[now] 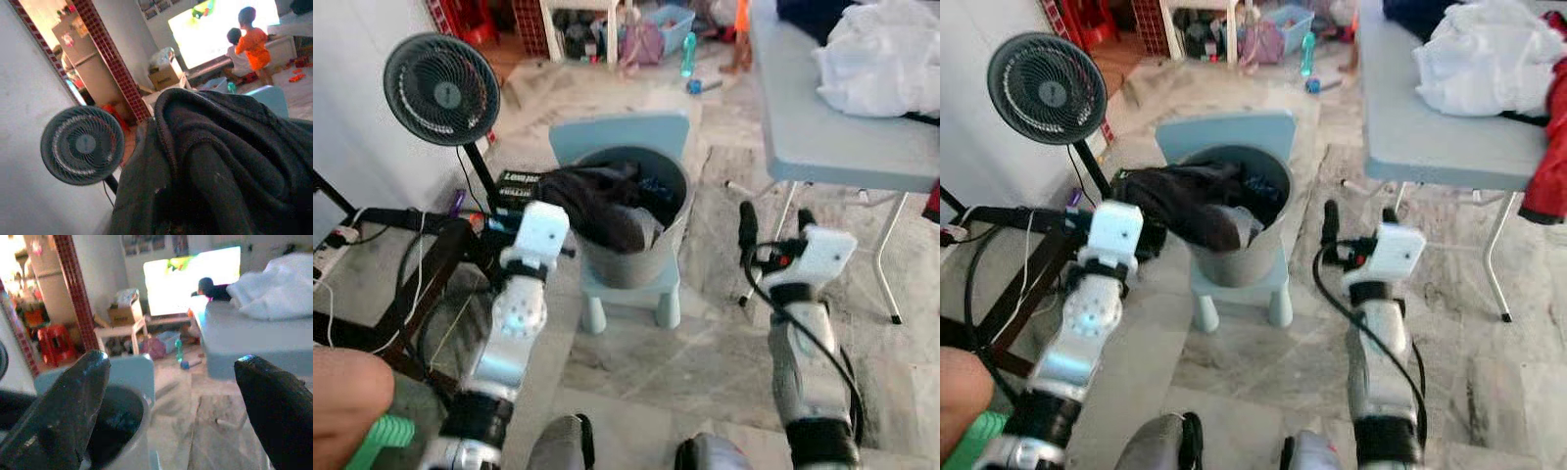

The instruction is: Hang hanger

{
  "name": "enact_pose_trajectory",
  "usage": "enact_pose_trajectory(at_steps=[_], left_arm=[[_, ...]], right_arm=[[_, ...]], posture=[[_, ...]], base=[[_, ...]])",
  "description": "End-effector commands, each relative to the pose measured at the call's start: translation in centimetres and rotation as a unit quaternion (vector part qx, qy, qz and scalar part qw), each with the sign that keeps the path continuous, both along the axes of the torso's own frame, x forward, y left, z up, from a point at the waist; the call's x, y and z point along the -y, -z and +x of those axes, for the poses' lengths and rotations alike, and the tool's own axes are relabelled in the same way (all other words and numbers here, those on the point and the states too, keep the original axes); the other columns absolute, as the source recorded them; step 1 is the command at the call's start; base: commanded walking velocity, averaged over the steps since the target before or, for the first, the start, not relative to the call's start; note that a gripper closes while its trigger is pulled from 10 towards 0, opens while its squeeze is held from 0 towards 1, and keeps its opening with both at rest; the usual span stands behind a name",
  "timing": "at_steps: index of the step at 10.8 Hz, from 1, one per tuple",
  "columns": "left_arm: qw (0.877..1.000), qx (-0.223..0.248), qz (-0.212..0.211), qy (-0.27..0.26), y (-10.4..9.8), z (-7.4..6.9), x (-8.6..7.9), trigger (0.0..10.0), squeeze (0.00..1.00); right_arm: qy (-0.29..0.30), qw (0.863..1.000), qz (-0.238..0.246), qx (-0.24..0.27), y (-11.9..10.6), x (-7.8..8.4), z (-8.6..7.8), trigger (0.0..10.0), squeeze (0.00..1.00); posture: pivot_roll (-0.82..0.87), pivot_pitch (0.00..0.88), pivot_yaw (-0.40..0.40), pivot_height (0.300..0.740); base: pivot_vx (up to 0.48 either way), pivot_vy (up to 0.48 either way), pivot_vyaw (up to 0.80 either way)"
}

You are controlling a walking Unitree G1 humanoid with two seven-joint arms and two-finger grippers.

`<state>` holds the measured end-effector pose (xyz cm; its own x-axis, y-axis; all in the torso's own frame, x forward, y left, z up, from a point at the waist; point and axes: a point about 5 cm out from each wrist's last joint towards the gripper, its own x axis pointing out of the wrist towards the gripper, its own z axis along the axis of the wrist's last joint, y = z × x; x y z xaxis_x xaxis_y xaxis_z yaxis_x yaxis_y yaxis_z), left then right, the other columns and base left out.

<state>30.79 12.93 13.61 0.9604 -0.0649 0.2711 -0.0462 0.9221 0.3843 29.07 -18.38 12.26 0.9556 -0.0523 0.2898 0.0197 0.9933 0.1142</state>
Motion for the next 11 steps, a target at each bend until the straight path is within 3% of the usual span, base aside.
enact_pose_trajectory(at_steps=[1,5,8,11], left_arm=[[1.000,0.015,-0.005,-0.012,-0.4,0.1,-0.7,10.0,0.00],[1.000,0.008,-0.010,-0.007,0.4,-0.5,-0.6,10.0,0.00],[0.999,-0.007,-0.025,-0.027,1.4,-2.3,-0.8,10.0,0.00],[1.000,-0.011,-0.022,-0.019,1.4,-2.5,-0.7,10.0,0.00]], right_arm=[[0.011,1.000,0.015,0.005,0.0,0.3,0.0,10.0,0.00],[0.012,1.000,0.006,-0.007,1.1,0.7,-1.2,10.0,0.00],[-0.009,0.999,-0.011,-0.031,1.7,1.1,-2.5,10.0,0.00],[-0.019,0.999,-0.013,-0.031,1.4,0.8,-2.3,10.0,0.00]], posture=[[-0.03,0.056,0.060,0.740],[-0.04,0.100,0.033,0.740],[-0.04,0.164,-0.019,0.740],[-0.04,0.159,-0.010,0.740]], base=[[0.000,-0.251,0.00],[0.000,-0.307,0.00],[0.000,-0.314,0.00],[0.000,-0.312,0.00]])
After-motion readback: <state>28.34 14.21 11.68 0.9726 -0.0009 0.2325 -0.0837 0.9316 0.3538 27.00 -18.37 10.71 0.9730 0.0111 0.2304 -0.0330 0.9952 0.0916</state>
